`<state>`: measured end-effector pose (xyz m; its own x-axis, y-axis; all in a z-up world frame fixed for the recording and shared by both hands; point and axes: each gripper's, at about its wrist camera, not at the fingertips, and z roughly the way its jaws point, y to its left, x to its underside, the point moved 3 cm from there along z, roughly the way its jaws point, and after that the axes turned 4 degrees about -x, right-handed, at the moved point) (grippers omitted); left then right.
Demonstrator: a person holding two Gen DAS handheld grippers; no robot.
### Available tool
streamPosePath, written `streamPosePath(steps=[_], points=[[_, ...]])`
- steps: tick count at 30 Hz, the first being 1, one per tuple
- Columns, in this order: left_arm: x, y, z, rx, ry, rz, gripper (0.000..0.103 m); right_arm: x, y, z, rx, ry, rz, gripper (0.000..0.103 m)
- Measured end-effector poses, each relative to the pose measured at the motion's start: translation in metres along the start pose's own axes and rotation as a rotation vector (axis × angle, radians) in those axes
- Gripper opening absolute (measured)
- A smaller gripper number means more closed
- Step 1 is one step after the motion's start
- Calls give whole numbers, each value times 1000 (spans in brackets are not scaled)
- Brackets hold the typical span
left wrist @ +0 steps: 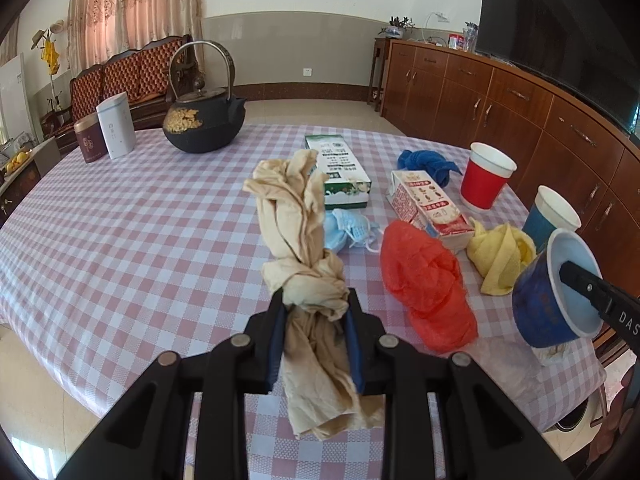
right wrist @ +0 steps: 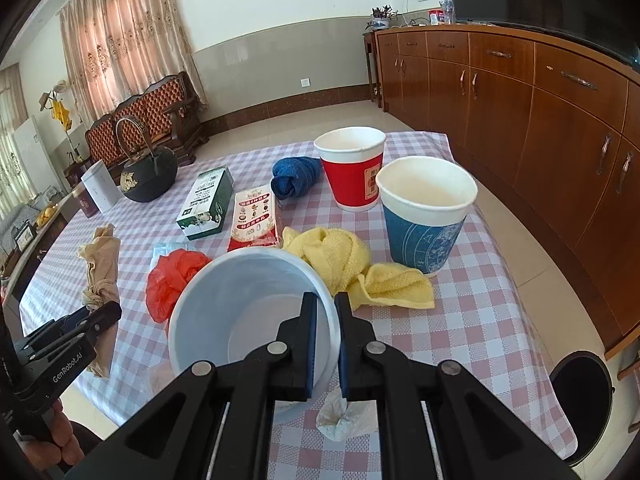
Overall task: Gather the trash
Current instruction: 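Carry the beige rag and blue cup over the black trash bin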
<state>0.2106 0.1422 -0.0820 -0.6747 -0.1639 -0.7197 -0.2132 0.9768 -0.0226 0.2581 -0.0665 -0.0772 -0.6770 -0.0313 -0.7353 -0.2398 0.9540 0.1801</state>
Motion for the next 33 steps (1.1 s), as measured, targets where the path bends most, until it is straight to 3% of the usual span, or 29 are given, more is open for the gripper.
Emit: streamPosePath(steps=[7, 15, 24, 33], points=[[-7, -14, -25, 36, -38, 25, 29, -7, -5, -28, 5, -53, 18, 9], [-12, -55, -55, 126, -77, 87, 28, -9, -43, -73, 65, -113, 76, 9], [5, -150, -79, 301, -65, 221, 29, 17, -111, -124, 159, -145, 198, 9], [40, -252, -89, 481, 12, 360, 29, 61, -193, -173, 291, -150, 334, 9]])
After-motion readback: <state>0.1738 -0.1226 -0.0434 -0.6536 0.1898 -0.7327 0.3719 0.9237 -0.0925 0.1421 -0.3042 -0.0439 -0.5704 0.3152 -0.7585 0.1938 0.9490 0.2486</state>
